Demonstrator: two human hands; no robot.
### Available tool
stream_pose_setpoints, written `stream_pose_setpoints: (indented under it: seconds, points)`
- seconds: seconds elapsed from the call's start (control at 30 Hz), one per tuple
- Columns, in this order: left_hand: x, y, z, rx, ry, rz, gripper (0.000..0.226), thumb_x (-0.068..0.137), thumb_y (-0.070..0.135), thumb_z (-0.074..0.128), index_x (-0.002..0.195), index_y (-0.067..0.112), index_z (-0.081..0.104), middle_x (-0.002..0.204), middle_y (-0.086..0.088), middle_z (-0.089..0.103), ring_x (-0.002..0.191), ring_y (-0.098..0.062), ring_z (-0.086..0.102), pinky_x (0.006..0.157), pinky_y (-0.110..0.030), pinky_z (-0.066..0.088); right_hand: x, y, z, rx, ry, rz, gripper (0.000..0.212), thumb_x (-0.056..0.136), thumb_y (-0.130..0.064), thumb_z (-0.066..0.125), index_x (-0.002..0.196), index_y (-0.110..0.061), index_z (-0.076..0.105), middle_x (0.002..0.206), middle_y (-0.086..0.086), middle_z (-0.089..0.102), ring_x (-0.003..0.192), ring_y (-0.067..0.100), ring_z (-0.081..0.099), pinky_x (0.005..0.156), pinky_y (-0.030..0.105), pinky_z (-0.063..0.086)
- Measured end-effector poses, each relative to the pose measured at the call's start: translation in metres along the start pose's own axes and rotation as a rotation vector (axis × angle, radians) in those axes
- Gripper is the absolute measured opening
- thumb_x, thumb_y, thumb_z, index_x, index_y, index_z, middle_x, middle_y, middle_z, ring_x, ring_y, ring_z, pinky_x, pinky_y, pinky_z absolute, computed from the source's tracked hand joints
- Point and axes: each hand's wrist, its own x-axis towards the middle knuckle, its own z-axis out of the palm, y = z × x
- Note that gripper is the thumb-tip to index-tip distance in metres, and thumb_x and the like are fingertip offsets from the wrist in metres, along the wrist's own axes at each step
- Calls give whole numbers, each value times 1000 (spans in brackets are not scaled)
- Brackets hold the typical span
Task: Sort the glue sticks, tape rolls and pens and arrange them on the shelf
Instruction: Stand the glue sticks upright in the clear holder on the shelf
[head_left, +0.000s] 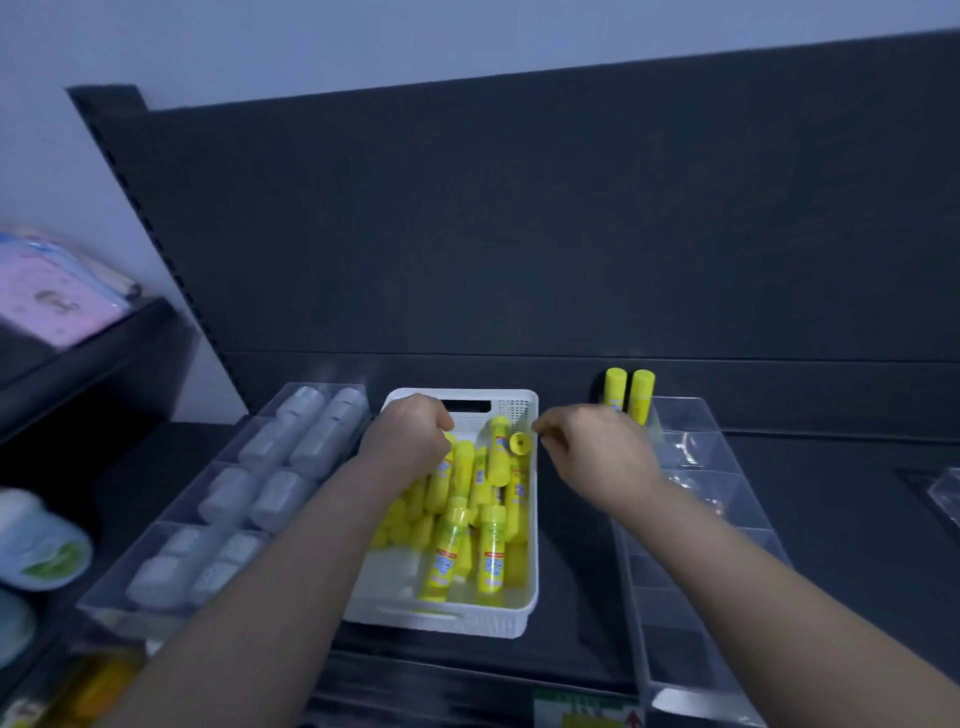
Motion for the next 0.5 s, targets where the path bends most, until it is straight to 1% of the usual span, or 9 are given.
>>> stream_pose_setpoints:
  seconds: [0.07,0.1,0.17,0.23,0.3,0.33,0.37,0.43,0.5]
  points:
    - [-3,1,1,-28,-40,28,18,74,19,68,92,19,70,97,2,70,100,-19,62,84,-31,52,4,-10,4,-5,0,22,29,92,-24,45,111,-33,65,110,-6,68,105,23,61,78,33,45]
    - [-4,6,4,-52,-63,55,21,73,25,73,93,21,69,96,3,69,99,-18,62,85,-31,51,6,-13,5,-14,2,35,30,92,-24,45,112,-34,65,111,-7,68,106,23,61,78,32,45]
    - [-10,18,11,-38,-111,101,34,69,38,77,98,21,67,99,2,67,101,-17,60,86,-31,50,8,-17,6,-29,13,57,32,92,-23,45,113,-34,65,111,-6,68,106,22,61,80,33,45]
    - [-13,28,21,67,-118,126,48,69,50,75,103,17,63,104,-1,64,103,-21,57,79,-30,47,7,-18,7,-36,29,71,32,92,-23,44,113,-34,65,111,-6,69,106,22,61,81,33,46]
    - [-12,35,27,132,-118,133,54,70,54,74,104,15,58,106,-3,62,104,-23,56,73,-30,40,4,-16,6,-36,35,80,32,93,-23,45,115,-34,65,112,-7,69,106,21,61,80,32,46]
    - [-11,37,28,146,-108,140,51,71,52,73,101,14,57,105,-3,62,105,-24,56,72,-30,38,2,-16,6,-31,35,81,31,93,-24,45,115,-34,65,112,-7,69,106,21,61,78,32,46]
    - [-11,38,28,157,-94,147,42,74,47,72,95,14,57,103,-4,62,104,-25,57,71,-30,37,0,-15,5,-25,34,80,31,94,-24,45,116,-34,65,112,-7,69,106,20,61,77,32,46]
    - [-11,39,21,173,-82,143,23,78,32,68,79,15,52,94,-7,63,100,-28,60,69,-29,38,-3,-15,5,-16,30,79,30,94,-25,46,116,-34,64,113,-7,68,106,20,61,76,32,46]
    - [-11,34,10,154,-70,107,17,78,20,63,72,14,48,90,-10,63,97,-29,61,68,-29,38,-4,-18,4,-10,23,76,31,94,-24,45,116,-33,64,113,-7,68,106,21,61,76,32,46]
